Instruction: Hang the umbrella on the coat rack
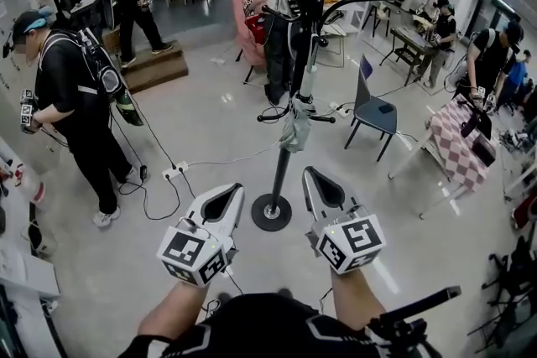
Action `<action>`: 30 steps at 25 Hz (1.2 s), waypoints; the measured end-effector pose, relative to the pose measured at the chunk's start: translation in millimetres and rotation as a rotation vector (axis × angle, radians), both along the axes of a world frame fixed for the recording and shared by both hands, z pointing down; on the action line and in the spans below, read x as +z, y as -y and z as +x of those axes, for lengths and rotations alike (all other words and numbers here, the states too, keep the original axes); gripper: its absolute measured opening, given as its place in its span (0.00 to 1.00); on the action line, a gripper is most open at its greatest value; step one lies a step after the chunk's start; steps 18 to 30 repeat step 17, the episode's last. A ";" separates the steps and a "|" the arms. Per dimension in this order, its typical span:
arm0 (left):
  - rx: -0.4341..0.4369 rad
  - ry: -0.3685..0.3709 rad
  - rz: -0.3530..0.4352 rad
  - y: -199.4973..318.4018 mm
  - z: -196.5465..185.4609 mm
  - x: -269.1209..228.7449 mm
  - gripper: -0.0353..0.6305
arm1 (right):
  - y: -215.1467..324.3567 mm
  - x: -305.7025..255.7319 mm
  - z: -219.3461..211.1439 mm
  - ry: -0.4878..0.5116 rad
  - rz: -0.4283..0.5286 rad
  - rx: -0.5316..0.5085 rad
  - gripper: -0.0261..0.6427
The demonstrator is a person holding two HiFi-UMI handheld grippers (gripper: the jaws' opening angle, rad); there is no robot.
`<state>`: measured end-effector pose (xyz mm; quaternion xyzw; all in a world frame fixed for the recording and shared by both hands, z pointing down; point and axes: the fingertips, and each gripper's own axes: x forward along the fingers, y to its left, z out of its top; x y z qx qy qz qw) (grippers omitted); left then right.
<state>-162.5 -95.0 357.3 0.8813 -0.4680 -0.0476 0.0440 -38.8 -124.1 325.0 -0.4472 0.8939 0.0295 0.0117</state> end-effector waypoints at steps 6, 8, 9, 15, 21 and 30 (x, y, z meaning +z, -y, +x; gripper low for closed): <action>0.004 -0.001 -0.003 1.9 2.4 0.4 0.07 | 3.0 2.2 2.6 0.004 -0.008 0.006 0.05; 0.004 0.000 -0.003 2.0 2.3 -0.5 0.07 | 3.6 2.0 2.6 0.006 -0.010 0.007 0.05; 0.004 0.001 -0.004 1.7 2.3 -0.5 0.07 | 3.6 2.4 2.7 0.007 -0.012 0.008 0.05; 0.004 0.004 -0.009 1.2 3.9 3.6 0.07 | 5.3 4.4 3.4 0.005 -0.014 0.006 0.05; 0.005 0.004 -0.009 3.0 4.5 3.9 0.07 | 6.8 3.4 3.7 0.004 -0.010 0.005 0.05; 0.005 0.004 -0.009 3.0 4.5 3.9 0.07 | 6.8 3.4 3.7 0.004 -0.010 0.005 0.05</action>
